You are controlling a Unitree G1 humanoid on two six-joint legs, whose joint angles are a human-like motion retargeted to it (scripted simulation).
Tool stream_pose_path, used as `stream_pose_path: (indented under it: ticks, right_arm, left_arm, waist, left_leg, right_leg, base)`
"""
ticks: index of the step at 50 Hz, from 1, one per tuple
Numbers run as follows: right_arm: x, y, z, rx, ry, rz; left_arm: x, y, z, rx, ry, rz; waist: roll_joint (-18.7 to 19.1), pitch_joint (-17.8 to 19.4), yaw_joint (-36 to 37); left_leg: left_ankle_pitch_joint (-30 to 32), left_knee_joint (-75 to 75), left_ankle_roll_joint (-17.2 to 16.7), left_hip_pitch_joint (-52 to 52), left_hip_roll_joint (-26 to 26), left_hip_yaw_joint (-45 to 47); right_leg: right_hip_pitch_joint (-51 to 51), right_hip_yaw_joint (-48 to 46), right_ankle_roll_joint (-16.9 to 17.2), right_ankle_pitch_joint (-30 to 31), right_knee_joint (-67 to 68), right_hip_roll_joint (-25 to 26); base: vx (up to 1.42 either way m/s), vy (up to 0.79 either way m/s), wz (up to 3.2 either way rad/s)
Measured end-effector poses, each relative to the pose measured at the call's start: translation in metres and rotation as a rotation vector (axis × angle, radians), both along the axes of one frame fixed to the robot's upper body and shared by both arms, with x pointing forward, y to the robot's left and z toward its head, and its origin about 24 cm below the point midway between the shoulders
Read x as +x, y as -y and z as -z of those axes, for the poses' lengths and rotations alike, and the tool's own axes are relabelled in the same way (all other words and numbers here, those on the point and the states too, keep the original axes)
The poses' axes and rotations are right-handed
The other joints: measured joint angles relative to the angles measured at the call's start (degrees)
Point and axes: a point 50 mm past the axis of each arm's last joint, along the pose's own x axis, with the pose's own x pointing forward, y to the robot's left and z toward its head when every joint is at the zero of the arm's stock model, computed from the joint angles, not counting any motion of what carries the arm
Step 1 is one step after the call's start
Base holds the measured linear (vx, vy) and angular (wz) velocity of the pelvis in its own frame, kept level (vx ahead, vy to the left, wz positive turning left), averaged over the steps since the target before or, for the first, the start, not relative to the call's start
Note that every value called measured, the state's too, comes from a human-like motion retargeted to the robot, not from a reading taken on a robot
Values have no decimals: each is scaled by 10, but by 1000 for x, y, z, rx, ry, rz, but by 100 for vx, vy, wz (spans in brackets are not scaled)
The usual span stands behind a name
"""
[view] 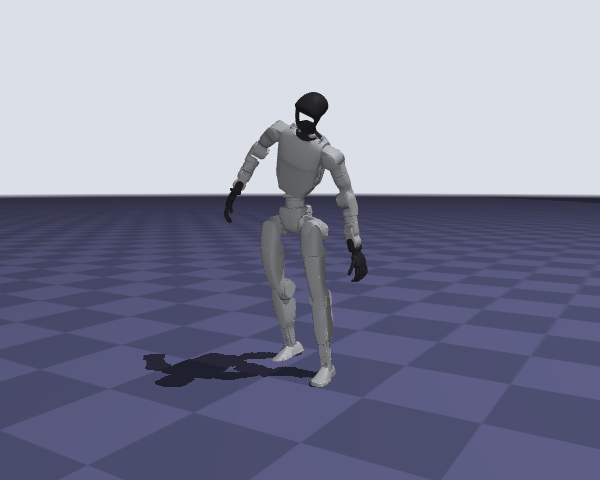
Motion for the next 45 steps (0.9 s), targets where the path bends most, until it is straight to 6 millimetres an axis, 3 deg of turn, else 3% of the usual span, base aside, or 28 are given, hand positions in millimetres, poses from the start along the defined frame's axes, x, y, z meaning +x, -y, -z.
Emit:
stream_pose_path:
  ticks: [5, 10, 15, 20, 25, 30, 37, 45]
  right_arm:
    - [-17, 1, 4, 20, -42, 25]
    - [-26, -4, 10, 43, -81, 30]
    - [-26, -13, 16, 53, -109, 9]
    - [-27, -19, 18, 96, -124, 23]
    - [-30, -20, 22, 117, -132, 86]
    - [-30, -19, 28, 87, -125, 163]
    - [1, -21, 15, 106, -19, 172]
    - [14, -30, 4, 133, 64, 137]
  left_arm:
    - [23, -1, -7, 40, 14, 66]
    - [97, 4, -39, 93, 200, 163]
    - [167, 15, -89, 114, 456, 237]
    - [208, 26, -132, 128, 628, 307]
    - [229, 38, -153, 141, 700, 379]
    - [213, 39, -126, 117, 632, 366]
    - [152, 11, -76, 107, 380, 265]
    - [89, -14, -47, 118, 161, 134]
  waist:
    - [-7, 6, -21]
    - [9, 30, -54]
    - [10, 51, -67]
    - [16, 59, -79]
    - [29, 62, -101]
    - [50, 49, -118]
    - [34, 42, -88]
    - [11, 36, -56]
  left_leg:
    - [-40, 0, 5, 50, -21, 1]
    - [-56, 0, 9, 74, -25, -27]
    - [-76, 0, 12, 103, -25, -28]
    - [-93, 0, 2, 133, -11, -21]
    - [-119, 8, -8, 150, -11, -49]
    - [-133, 66, 2, 137, -21, -83]
    - [-114, 108, 24, 97, -41, -114]
    - [-25, 0, 4, 23, -16, -46]
  right_leg:
    - [22, 2, 0, 10, 20, -19]
    - [-12, -33, -16, 8, 9, -17]
    - [-74, -53, 0, 74, -39, -12]
    - [-134, -91, 0, 177, -80, 9]
    - [-150, -99, 0, 194, -83, 4]
    - [-116, -115, 0, 165, -83, -15]
    - [-88, -87, 0, 131, -74, -5]
    - [-62, -81, 0, 88, -57, 5]
  base:
    - [35, 29, 14]
    - [27, 14, 57]
    - [28, -4, 8]
    - [33, -21, -2]
    - [45, -23, 53]
    - [48, -12, 45]
    - [38, -16, -31]
    - [34, -1, -8]
